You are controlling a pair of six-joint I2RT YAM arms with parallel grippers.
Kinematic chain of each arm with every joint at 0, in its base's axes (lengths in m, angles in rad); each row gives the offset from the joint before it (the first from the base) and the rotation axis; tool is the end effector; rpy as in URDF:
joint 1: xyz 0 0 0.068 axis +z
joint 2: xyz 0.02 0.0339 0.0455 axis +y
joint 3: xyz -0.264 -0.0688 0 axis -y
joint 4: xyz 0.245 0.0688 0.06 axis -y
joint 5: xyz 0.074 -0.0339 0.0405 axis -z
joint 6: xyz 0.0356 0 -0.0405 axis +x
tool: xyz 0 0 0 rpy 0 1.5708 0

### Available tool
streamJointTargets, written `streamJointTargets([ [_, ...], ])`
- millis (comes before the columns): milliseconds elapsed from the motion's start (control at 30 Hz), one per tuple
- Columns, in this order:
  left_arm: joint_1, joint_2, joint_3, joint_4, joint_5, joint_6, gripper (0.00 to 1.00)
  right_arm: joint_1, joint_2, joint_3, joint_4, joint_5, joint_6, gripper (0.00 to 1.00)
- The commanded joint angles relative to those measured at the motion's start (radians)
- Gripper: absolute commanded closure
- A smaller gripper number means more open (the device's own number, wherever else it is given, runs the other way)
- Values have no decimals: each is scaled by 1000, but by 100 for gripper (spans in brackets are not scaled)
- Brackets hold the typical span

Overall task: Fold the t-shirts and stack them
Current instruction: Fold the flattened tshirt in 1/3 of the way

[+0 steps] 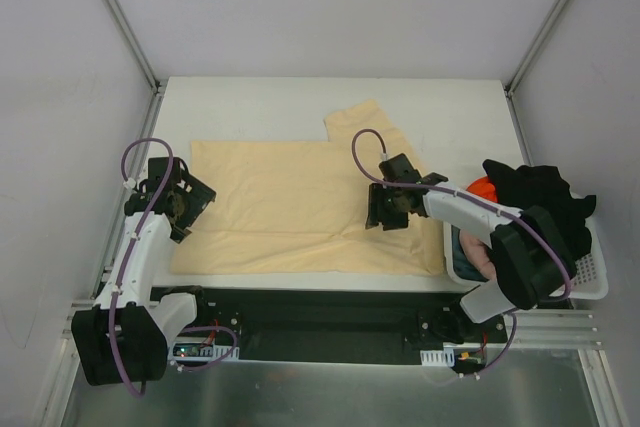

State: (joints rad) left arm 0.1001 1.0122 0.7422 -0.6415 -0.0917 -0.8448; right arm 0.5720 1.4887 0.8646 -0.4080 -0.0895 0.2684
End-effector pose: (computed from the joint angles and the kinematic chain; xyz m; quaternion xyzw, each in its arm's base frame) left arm 0.1979 0.0232 0.2433 -0.4433 0.8349 -0.0773 0.3170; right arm 0.2408 0.1588 0.1882 -0.1574 0.9501 0.1478 0.2251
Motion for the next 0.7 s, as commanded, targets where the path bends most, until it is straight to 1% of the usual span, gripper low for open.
streamJointTargets([
  [0,9,9,14,-21,-43,4,1,5,47,60,17,31,28,51],
  [67,7,11,16,-23,-45,4,1,5,64,65,17,37,28,57],
  [100,7,15,16,-21,-46,4,1,6,68,68,24,34,25,64],
  [167,6,19,17,-21,-46,4,1,5,74,70,35,13,20,71],
  [200,6,19,19,-21,-49,6,1,6,76,70,49,4,20,77],
  [267,6,17,20,-21,-52,4,1,8,79,70,63,-15,17,81],
  [300,7,16,20,-23,-52,4,1,8,79,70,78,-21,14,89],
  [333,6,17,22,-21,-54,4,1,9,78,70,89,-26,14,90],
  [367,6,12,22,-21,-56,6,1,11,77,73,97,-41,12,95],
  [500,6,11,20,-21,-56,6,1,15,99,109,120,-47,-12,99],
  [667,6,9,20,-23,-54,10,1,31,125,151,112,-53,-17,99],
])
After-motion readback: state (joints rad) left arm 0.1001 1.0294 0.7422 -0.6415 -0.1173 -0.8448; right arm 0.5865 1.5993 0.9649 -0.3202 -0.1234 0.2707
